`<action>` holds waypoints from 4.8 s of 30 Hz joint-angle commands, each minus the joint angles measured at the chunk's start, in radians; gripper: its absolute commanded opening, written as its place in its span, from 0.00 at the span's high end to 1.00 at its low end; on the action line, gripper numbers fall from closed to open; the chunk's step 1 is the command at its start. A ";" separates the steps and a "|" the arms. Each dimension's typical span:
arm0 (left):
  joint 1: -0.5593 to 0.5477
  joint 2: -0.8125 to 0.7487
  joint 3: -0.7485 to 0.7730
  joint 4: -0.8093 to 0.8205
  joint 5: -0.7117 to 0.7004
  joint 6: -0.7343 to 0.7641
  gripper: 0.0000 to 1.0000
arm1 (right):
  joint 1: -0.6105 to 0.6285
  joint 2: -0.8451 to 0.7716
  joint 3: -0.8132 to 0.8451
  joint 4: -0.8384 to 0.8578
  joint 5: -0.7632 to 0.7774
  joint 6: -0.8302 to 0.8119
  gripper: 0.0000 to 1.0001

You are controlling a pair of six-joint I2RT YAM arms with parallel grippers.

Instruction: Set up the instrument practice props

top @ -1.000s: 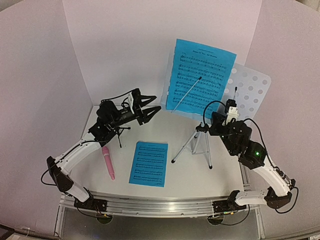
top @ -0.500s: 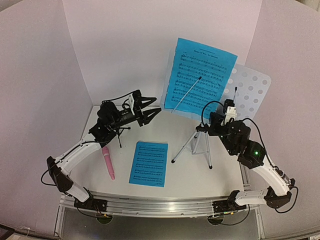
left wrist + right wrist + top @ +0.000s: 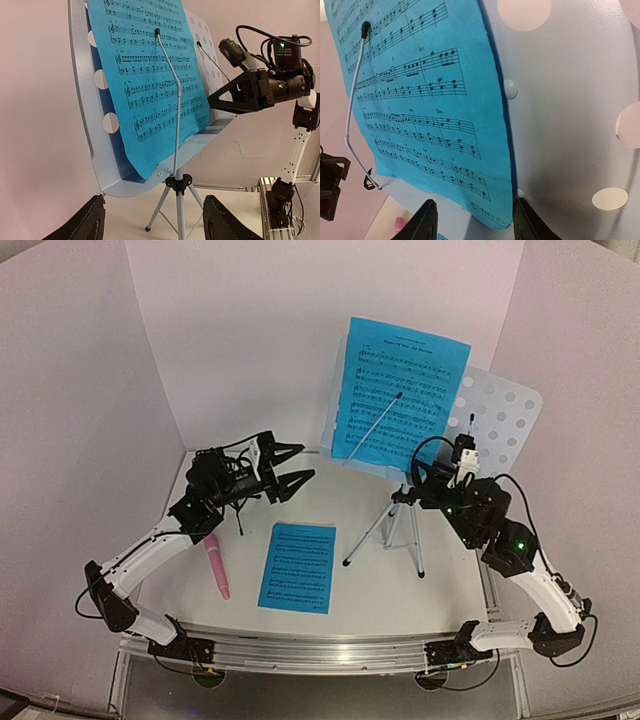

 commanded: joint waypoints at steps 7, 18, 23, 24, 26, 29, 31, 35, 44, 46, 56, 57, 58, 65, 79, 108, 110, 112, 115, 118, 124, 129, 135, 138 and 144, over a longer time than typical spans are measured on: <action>0.036 -0.141 -0.122 -0.150 -0.021 0.083 0.28 | -0.002 -0.039 0.030 -0.050 -0.007 0.057 0.21; 0.041 -0.238 -0.378 -0.652 0.074 0.529 0.04 | -0.002 -0.074 0.053 -0.052 -0.223 -0.036 0.16; 0.038 -0.168 -0.463 -0.798 -0.045 0.766 0.00 | -0.002 -0.059 0.088 -0.049 -0.483 -0.085 0.16; 0.034 -0.153 -0.479 -0.818 -0.064 0.808 0.01 | -0.002 -0.052 0.094 -0.050 -0.538 -0.085 0.16; 0.007 -0.128 -0.516 -0.826 -0.122 0.872 0.00 | -0.003 -0.040 0.095 -0.048 -0.628 -0.079 0.16; -0.031 -0.078 -0.587 -0.792 -0.189 0.952 0.00 | -0.002 -0.012 0.095 -0.048 -0.745 -0.058 0.16; -0.042 -0.033 -0.606 -0.782 -0.194 0.985 0.00 | -0.002 0.010 0.092 -0.047 -0.832 -0.047 0.16; -0.042 0.035 -0.615 -0.797 -0.195 1.047 0.00 | 0.005 0.034 0.076 -0.038 -0.936 -0.011 0.16; -0.043 0.198 -0.563 -0.786 -0.259 1.109 0.00 | 0.096 0.053 -0.024 -0.044 -0.926 0.056 0.16; -0.042 0.223 -0.561 -0.774 -0.272 1.128 0.01 | 0.129 0.073 -0.038 -0.066 -0.895 0.086 0.17; -0.042 0.238 -0.613 -0.744 -0.245 1.231 0.49 | 0.310 0.263 -0.132 -0.169 -0.726 0.282 0.18; -0.042 0.232 -0.619 -0.743 -0.236 1.240 0.56 | 0.311 0.282 -0.158 -0.168 -0.695 0.310 0.18; -0.042 0.228 -0.624 -0.739 -0.229 1.247 0.62 | 0.311 0.300 -0.185 -0.166 -0.671 0.336 0.18; -0.042 0.197 -0.656 -0.701 -0.176 1.259 0.98 | 0.304 0.508 -0.196 -0.165 -0.492 0.458 0.15; -0.042 0.129 -0.724 -0.709 -0.116 1.317 1.00 | 0.187 0.957 0.010 -0.210 -0.369 0.622 0.13; -0.042 0.104 -0.722 -0.674 -0.080 1.267 1.00 | 0.142 1.192 0.122 -0.235 -0.498 0.630 0.85; -0.042 0.098 -0.713 -0.679 -0.077 1.240 0.98 | 0.141 1.171 0.114 -0.235 -0.486 0.631 0.94; -0.042 0.093 -0.698 -0.687 -0.072 1.206 0.97 | 0.140 1.153 0.111 -0.233 -0.480 0.624 1.00; -0.042 0.092 -0.686 -0.690 -0.066 1.167 0.95 | 0.137 1.139 0.115 -0.220 -0.488 0.616 1.00; -0.041 0.083 -0.651 -0.729 -0.044 1.120 0.83 | 0.137 1.106 0.107 -0.177 -0.492 0.587 1.00; -0.032 0.005 -0.574 -0.872 0.055 1.037 0.47 | 0.137 1.009 0.049 -0.084 -0.508 0.512 1.00; 0.035 -0.061 -0.539 -0.951 0.152 0.997 0.28 | 0.142 0.918 -0.037 -0.048 -0.489 0.467 1.00; 0.178 -0.040 -0.461 -1.022 0.247 0.871 0.16 | 0.190 0.817 -0.076 -0.046 -0.487 0.300 1.00; 0.299 -0.030 -0.394 -1.055 0.372 0.809 0.12 | 0.230 0.754 -0.106 -0.062 -0.449 0.220 1.00; 0.373 -0.022 -0.299 -1.278 0.471 0.992 0.05 | 0.266 0.670 -0.160 -0.077 -0.404 0.154 1.00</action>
